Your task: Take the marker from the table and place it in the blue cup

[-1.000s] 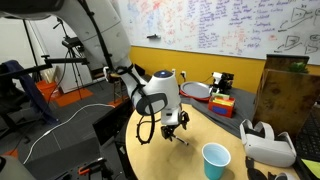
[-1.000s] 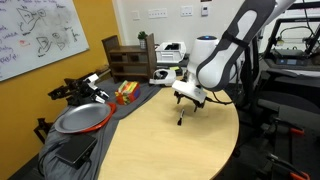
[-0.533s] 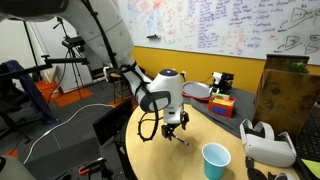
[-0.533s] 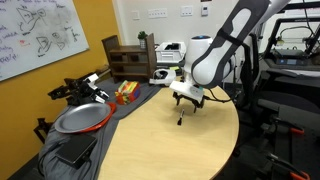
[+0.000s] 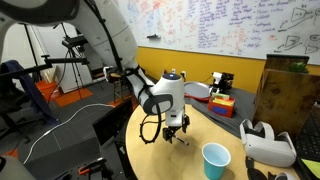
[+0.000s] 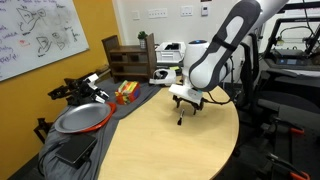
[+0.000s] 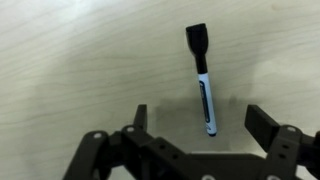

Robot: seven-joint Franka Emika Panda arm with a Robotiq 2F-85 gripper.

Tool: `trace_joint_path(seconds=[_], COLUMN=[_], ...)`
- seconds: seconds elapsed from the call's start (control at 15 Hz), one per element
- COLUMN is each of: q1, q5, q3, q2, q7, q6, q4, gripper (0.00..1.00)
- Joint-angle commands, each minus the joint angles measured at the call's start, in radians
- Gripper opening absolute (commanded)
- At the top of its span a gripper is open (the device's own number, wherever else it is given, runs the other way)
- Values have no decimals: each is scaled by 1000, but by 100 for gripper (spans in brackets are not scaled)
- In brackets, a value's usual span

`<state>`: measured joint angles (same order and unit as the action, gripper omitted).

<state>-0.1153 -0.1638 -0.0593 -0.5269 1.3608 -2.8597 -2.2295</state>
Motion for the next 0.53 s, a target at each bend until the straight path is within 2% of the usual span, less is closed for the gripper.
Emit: trace_joint_path(seconds=[0.0,0.33,0.47], q1=[-23,-37,-39], q5=[-5,0,0], q3=[-28,-44,-43], q2=[-41,-75,-85], q7=[-15,-15,-18], q6=[33,41,43], q4=[51,88,101], gripper=[100,100,95])
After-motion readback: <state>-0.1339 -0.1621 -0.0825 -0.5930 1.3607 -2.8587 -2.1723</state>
